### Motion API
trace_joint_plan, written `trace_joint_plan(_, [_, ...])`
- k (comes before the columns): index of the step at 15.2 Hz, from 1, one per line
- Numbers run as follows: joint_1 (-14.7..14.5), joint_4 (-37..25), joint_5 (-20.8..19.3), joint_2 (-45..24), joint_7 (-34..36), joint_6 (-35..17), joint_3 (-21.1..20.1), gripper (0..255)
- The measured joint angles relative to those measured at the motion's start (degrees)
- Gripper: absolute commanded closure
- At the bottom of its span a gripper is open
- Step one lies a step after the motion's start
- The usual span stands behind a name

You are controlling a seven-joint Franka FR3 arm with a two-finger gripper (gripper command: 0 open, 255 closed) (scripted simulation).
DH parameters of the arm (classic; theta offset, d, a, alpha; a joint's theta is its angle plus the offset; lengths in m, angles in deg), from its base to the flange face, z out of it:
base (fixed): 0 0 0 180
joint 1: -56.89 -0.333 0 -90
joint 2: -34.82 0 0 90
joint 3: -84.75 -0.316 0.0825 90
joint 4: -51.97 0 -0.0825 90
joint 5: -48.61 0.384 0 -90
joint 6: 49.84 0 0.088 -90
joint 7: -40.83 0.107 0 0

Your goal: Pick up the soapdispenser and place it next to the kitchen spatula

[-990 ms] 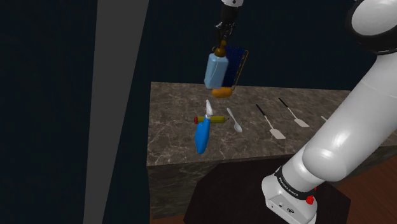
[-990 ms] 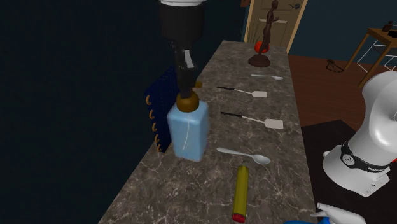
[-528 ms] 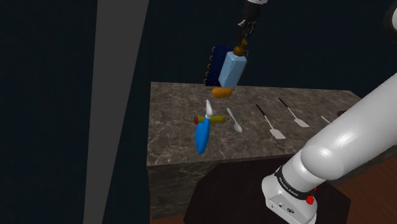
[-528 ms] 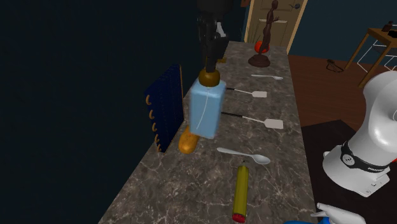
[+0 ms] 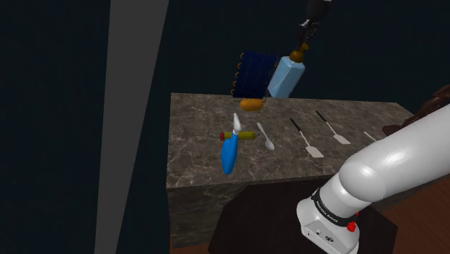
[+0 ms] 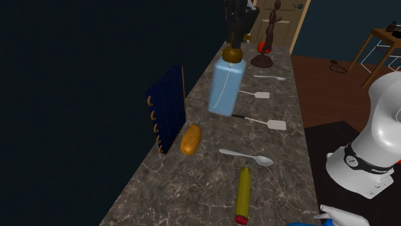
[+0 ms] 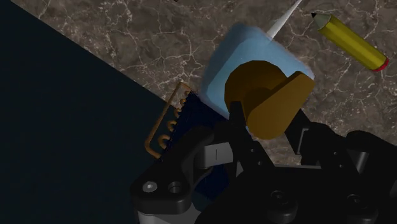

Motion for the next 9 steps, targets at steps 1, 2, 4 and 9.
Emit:
trace_joint_plan(1, [0.5, 0.3, -0.3, 0.8, -1.0, 0.4, 0.6, 255])
trace_joint_plan(2, [1.0, 0.7, -0.6, 1.7, -2.2, 0.9, 1.3, 255])
trace_joint_plan(4, [1.9, 0.4, -1.2, 3.0, -4.5, 2.2, 2.7, 255])
trace_joint_plan(9, [4.1, -0.7, -2.6, 5.0, -10.4, 4.7, 6.4, 255])
